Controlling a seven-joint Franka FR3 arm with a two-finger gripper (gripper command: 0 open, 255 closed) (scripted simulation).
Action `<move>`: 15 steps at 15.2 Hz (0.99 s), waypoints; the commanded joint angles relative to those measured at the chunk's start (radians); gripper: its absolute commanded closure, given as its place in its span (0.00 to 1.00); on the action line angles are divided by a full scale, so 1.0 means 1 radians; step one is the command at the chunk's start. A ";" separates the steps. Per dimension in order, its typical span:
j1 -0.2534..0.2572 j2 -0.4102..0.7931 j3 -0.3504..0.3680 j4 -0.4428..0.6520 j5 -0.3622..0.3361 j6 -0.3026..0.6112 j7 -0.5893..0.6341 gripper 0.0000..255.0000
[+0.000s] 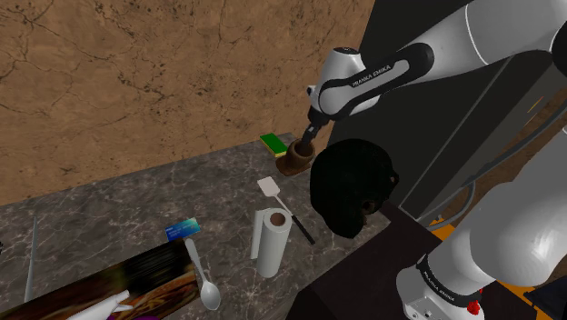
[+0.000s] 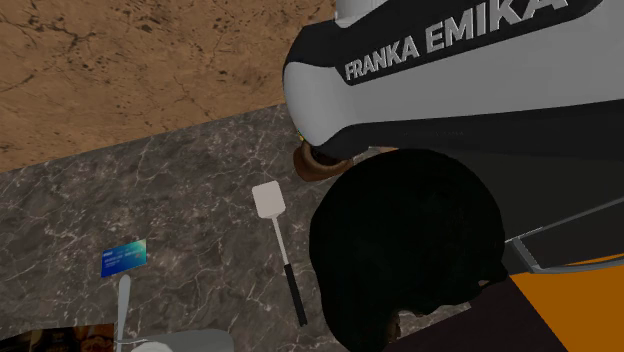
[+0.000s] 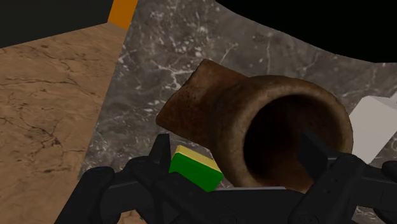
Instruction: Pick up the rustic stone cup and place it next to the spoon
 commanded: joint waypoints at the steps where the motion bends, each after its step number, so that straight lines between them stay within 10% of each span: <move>1: -0.001 0.023 0.000 -0.002 0.003 0.025 -0.003 0.00; 11: -0.001 0.053 0.000 -0.004 0.008 0.058 -0.006 0.00; 12: -0.001 0.053 0.000 -0.004 0.008 0.058 -0.006 1.00; 15: -0.001 0.053 0.000 -0.004 0.008 0.058 -0.006 1.00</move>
